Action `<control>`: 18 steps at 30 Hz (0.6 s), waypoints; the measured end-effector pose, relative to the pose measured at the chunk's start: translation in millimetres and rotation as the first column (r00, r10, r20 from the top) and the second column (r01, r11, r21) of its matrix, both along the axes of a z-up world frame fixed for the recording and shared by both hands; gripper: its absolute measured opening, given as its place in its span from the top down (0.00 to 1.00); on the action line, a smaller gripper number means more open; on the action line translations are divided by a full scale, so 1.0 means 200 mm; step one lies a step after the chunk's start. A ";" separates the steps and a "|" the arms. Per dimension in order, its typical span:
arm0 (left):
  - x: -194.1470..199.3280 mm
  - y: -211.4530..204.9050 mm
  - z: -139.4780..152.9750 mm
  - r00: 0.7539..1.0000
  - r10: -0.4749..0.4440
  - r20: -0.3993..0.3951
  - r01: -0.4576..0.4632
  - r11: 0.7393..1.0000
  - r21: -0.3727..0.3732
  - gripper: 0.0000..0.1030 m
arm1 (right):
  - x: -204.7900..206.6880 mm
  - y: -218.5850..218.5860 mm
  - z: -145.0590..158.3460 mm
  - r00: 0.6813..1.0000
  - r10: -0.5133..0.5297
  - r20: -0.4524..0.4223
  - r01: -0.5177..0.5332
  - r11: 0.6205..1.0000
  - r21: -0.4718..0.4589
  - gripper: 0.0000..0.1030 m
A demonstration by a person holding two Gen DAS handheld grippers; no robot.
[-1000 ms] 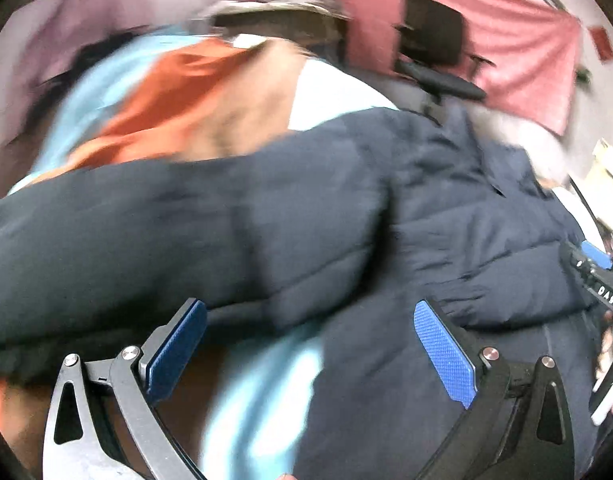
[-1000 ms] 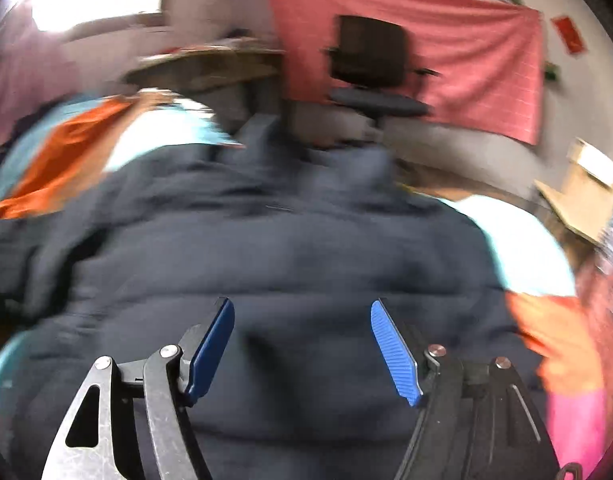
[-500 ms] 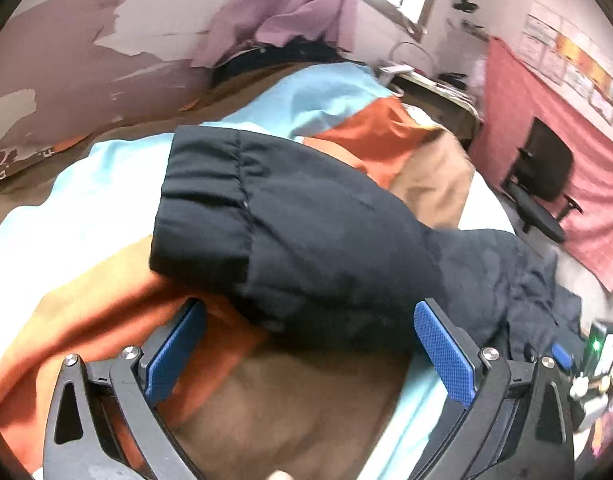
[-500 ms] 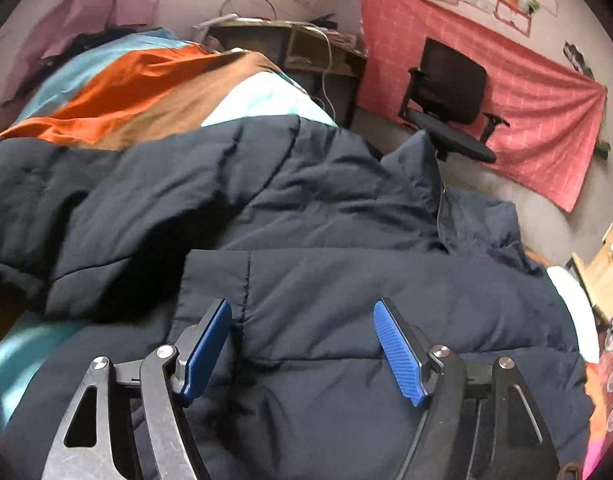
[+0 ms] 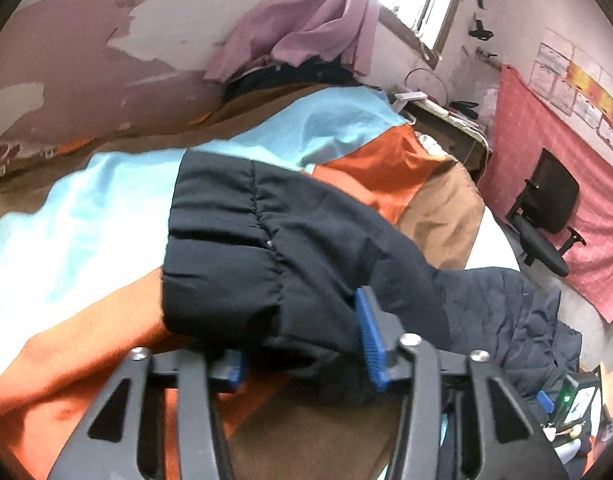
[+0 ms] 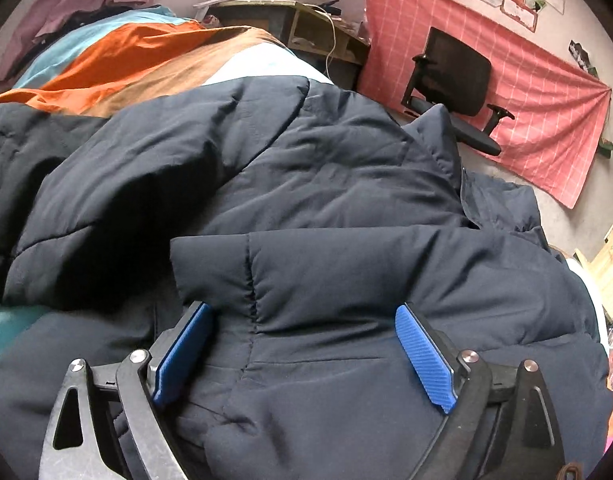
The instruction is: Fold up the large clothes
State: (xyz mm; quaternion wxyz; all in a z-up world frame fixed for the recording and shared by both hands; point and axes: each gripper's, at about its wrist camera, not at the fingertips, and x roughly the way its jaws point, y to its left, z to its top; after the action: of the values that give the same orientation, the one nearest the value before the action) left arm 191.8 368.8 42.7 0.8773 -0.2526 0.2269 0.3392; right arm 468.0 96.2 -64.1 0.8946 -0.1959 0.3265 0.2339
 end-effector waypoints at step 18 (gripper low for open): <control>0.41 -0.81 0.65 0.808 -0.555 0.198 0.473 0.811 0.345 0.86 | -0.14 -0.67 0.58 0.999 -0.049 -0.013 0.051 0.953 0.298 0.10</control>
State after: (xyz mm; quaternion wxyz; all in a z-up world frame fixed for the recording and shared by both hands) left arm 274.1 207.5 173.5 0.9864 -0.1012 0.1063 0.0742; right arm 439.3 -37.2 52.6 0.9187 -0.0496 0.2947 0.2582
